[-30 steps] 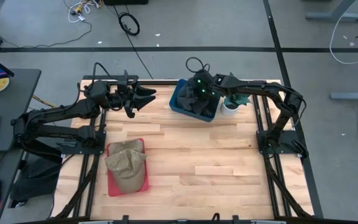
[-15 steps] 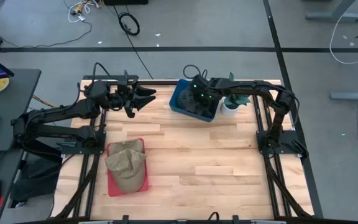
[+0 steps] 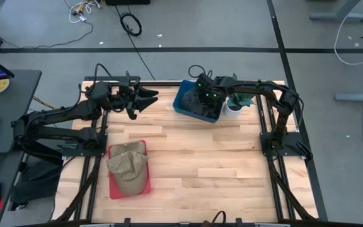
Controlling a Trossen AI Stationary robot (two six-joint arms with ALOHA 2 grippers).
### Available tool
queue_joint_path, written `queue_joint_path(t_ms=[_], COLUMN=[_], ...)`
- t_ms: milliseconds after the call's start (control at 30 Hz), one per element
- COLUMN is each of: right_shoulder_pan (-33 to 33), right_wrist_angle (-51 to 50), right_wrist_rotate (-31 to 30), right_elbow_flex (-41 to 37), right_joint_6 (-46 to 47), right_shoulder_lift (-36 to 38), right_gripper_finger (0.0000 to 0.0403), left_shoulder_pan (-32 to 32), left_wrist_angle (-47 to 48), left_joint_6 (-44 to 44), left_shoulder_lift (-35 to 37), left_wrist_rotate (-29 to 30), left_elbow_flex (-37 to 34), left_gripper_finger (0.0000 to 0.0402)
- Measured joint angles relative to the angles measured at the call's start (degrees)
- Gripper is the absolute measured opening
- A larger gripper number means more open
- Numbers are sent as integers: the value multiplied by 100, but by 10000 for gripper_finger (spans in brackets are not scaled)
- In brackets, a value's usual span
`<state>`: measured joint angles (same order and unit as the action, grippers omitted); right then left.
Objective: Pick & Place hat
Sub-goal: Put the black cap into the blue bin
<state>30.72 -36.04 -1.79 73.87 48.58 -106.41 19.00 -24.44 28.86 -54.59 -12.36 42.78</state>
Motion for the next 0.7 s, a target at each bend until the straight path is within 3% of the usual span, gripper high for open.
queue_joint_path(t_ms=[133, 500, 700], right_shoulder_pan=[73, 118, 118], right_wrist_angle=[-7, -50, -98], right_wrist_rotate=[99, 497, 532], right_elbow_flex=[0, -11, -11], right_joint_6=[43, -57, -501], right_shoulder_lift=[3, 422, 805], right_gripper_finger=[41, 235, 287], left_shoulder_pan=[0, 0, 0], left_wrist_angle=[74, 89, 91], left_joint_6=[-2, -2, -2], left_shoulder_lift=[0, 0, 0], left_wrist_rotate=[0, -2, -2], left_elbow_flex=[0, 0, 0], left_gripper_finger=[188, 188, 188])
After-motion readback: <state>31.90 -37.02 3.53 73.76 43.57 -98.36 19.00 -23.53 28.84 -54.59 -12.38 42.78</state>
